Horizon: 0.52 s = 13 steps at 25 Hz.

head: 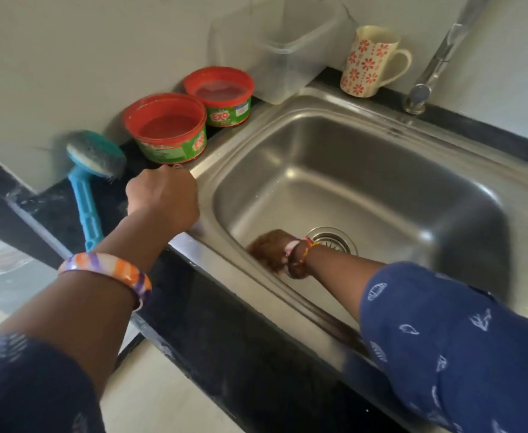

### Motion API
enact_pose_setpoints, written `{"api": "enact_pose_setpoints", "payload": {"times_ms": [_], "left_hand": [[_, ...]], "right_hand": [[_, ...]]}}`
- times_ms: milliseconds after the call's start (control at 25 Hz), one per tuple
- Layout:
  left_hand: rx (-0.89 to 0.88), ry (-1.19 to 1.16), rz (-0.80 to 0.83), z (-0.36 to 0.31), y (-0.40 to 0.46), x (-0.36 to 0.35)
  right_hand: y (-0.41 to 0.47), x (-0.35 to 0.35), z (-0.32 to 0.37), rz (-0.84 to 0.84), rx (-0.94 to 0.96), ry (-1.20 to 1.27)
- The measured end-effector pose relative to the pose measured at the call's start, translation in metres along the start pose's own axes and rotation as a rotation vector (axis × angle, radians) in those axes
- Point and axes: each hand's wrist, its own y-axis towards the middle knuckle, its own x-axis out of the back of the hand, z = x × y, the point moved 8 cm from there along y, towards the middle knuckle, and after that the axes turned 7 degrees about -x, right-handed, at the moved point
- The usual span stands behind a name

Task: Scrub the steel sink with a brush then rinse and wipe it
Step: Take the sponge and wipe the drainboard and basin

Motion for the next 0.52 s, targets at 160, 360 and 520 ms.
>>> {"api": "enact_pose_setpoints", "payload": {"times_ms": [160, 360, 520], "left_hand": [[-0.006, -0.297, 0.007, 0.026, -0.004, -0.003], [0.148, -0.703, -0.204, 0.065, -0.023, 0.010], [0.210, -0.566, -0.219, 0.080, -0.042, 0.018]], "right_hand": [[-0.022, 0.001, 0.042, 0.066, 0.105, 0.793], [-0.046, 0.020, 0.077, 0.001, 0.389, 0.757], [-0.071, 0.023, 0.143, -0.370, 0.572, 0.039]]}}
